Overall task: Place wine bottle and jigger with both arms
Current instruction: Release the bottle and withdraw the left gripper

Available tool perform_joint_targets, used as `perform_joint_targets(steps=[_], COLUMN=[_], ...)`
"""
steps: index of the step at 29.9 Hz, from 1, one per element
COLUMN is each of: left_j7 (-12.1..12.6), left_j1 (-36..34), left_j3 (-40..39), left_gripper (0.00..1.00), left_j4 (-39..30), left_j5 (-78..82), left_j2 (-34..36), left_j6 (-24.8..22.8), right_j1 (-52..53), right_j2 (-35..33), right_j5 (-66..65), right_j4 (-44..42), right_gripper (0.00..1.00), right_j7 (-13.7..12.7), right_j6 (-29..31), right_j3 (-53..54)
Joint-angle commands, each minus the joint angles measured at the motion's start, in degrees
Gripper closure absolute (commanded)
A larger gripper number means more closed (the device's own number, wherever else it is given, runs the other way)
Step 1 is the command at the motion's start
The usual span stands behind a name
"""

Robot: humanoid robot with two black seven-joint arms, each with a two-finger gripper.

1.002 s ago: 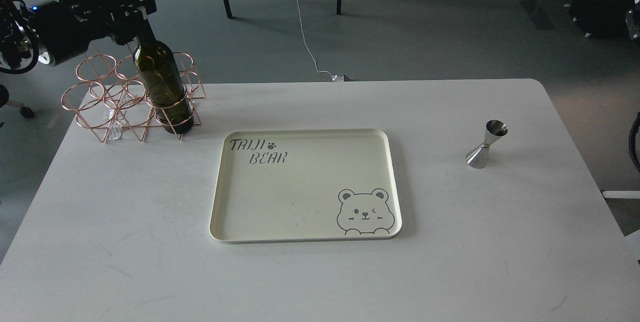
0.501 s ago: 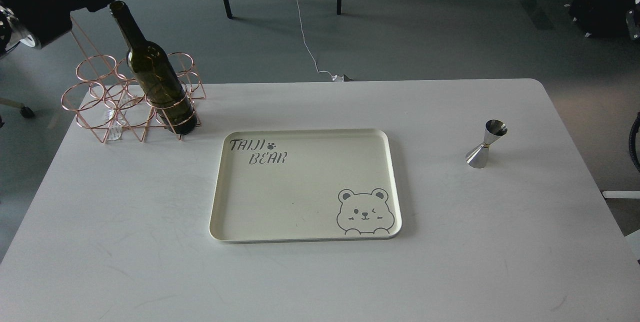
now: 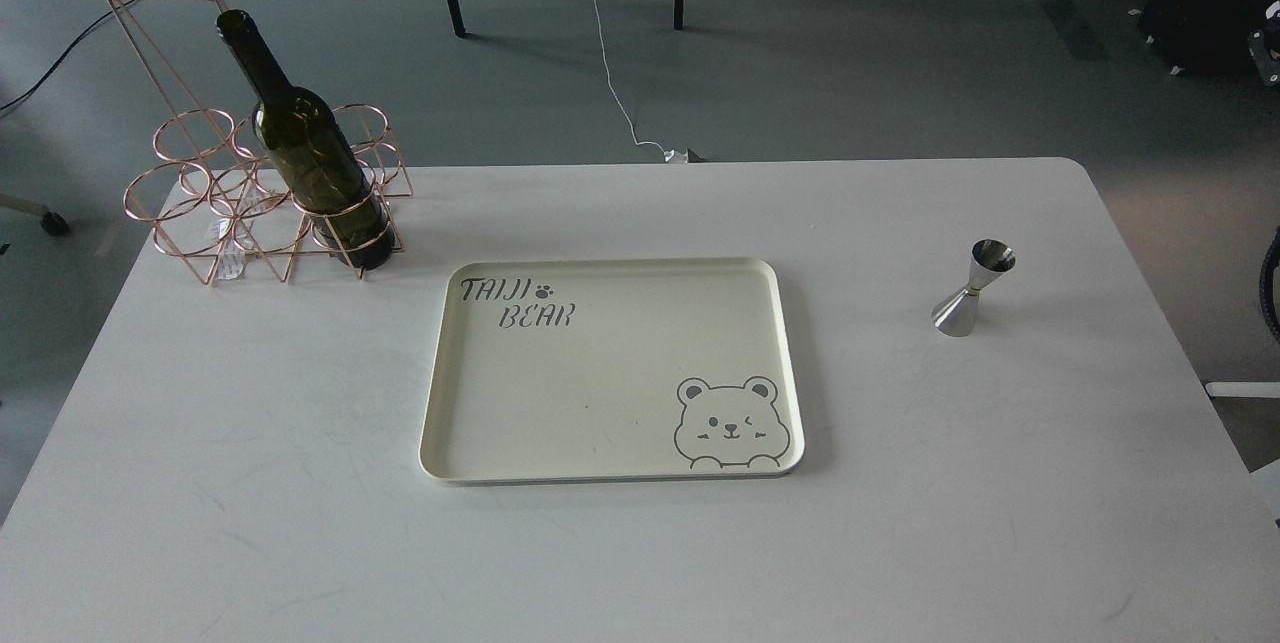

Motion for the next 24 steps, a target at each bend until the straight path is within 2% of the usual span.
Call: perform_joint_targets(steps=[1, 8, 10, 18, 24], left_j7=[0.0, 0.0, 0.0, 0.0, 0.5], left_j1=[0.7, 4.7, 6.1, 12.4, 19.9], left_j3=[0.0, 0.0, -0.1, -2.2, -9.9], left_gripper=[0.02, 0.02, 0.02, 0.01, 0.01], left_j4=[4.6, 16.3, 18.4, 19.1, 19.1], left_j5=[-12.3, -29.3, -32.1, -44.6, -46.3], left_j2=[-0.9, -5.6, -6.8, -10.3, -14.2], left_j6=[-5.6, -17.1, -18.8, -19.1, -19.1], right_j1=[0.0, -2.2, -2.7, -5.5, -8.7], right_j2=[0.1, 0.2, 0.3, 1.2, 4.2], right_j5=[0.0, 0.1, 0.2, 8.5, 9.2], right_j4=[-1.1, -1.1, -1.1, -1.2, -1.2], right_gripper=[0.01, 0.01, 0.01, 0.01, 0.01], right_j7=[0.0, 0.0, 0.0, 0.0, -0.2], right_j6=[0.8, 1.1, 1.4, 2.5, 2.5], right_j3=[0.3, 0.3, 0.3, 0.4, 0.9])
